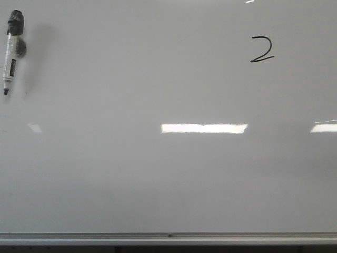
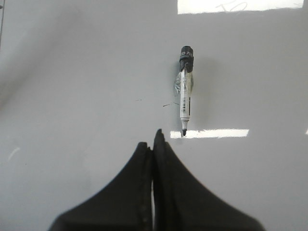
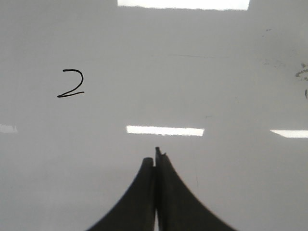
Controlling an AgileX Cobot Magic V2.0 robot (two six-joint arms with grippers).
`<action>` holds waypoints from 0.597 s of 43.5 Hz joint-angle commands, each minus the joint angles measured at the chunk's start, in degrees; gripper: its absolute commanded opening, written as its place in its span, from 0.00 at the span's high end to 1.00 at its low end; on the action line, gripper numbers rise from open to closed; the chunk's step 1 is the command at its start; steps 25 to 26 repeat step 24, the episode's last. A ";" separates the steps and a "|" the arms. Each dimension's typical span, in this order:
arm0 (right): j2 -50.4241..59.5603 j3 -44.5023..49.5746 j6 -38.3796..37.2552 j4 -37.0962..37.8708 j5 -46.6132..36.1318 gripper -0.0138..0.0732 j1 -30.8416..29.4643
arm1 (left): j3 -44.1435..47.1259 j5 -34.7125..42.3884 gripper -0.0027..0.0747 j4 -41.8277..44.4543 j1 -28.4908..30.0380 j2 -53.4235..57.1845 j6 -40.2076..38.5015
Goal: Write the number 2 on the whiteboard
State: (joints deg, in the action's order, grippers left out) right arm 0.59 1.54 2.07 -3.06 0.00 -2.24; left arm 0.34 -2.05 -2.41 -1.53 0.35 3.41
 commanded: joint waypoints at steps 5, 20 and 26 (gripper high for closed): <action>1.08 -0.86 -0.04 -0.04 -4.96 0.92 0.04 | 0.32 5.00 0.99 -0.61 -0.39 0.83 0.01; 1.08 -0.86 -0.04 -0.04 -4.96 0.92 1.10 | 0.32 5.00 0.99 -0.61 -0.39 0.83 0.01; 1.08 -0.86 -0.04 -0.04 -4.96 0.92 1.10 | 0.32 5.00 0.99 -0.61 -0.39 0.83 0.01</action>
